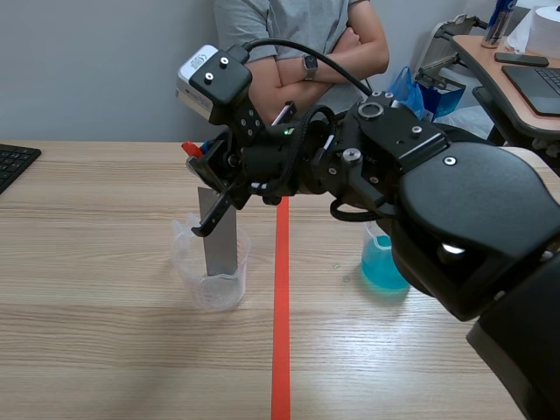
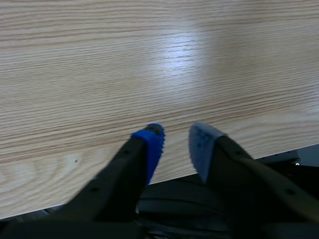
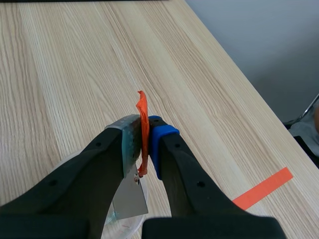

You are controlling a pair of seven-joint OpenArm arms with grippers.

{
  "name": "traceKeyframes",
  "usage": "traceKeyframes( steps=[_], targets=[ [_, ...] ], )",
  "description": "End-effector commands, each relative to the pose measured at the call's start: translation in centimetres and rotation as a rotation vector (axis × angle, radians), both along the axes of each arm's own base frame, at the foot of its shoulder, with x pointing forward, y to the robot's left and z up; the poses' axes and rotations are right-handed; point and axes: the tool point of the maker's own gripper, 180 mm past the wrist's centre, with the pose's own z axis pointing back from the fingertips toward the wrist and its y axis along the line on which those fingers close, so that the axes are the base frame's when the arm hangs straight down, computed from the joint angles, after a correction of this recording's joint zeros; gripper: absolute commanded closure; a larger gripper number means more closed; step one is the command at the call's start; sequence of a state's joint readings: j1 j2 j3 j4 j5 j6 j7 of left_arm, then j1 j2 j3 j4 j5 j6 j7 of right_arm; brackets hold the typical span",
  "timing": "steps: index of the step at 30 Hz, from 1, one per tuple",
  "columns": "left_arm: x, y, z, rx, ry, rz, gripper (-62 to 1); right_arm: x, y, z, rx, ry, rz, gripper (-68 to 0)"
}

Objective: Do the redox reaction experiment.
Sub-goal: 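Put the plate into the left beaker, then return to the home posture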

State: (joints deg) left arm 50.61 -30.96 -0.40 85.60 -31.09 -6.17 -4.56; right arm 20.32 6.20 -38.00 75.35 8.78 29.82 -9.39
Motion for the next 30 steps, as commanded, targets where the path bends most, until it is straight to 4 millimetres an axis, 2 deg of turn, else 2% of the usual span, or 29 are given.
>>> traceKeyframes(
  steps=[1, 7, 12, 16, 19, 24, 30],
  targets=[
    [0.3, -0.3, 0.3, -0.013, -0.016, -0.006, -27.9, 0.7, 0.2, 1.9, 0.025, -0.047, 0.009, -2.3],
    [0.3, -0.3, 0.4, -0.013, -0.017, -0.006, -45.3, -0.6, 0.9, 1.8, 0.022, -0.036, 0.085, -17.0],
    [0.3, -0.3, 0.4, -0.013, -0.017, -0.006, -55.9, -1.9, 1.6, 2.4, 0.064, -0.036, 0.164, -36.1],
    [0.3, -0.3, 0.4, -0.013, -0.017, -0.006, -62.3, -2.6, 2.3, 3.3, 0.113, -0.049, 0.21, -39.9],
    [0.3, -0.3, 0.4, -0.013, -0.017, -0.006, -62.3, -3.4, 2.8, 3.5, 0.127, -0.039, 0.247, -48.7],
    [0.3, -0.3, 0.4, -0.013, -0.017, -0.007, -62.3, -4.1, 3.9, 4.7, 0.208, -0.012, 0.268, -67.6],
    [0.3, -0.3, 0.3, -0.013, -0.014, -0.007, -62.3, -4.8, 4.4, 5.7, 0.291, 0.035, 0.283, -67.9]
  ],
)
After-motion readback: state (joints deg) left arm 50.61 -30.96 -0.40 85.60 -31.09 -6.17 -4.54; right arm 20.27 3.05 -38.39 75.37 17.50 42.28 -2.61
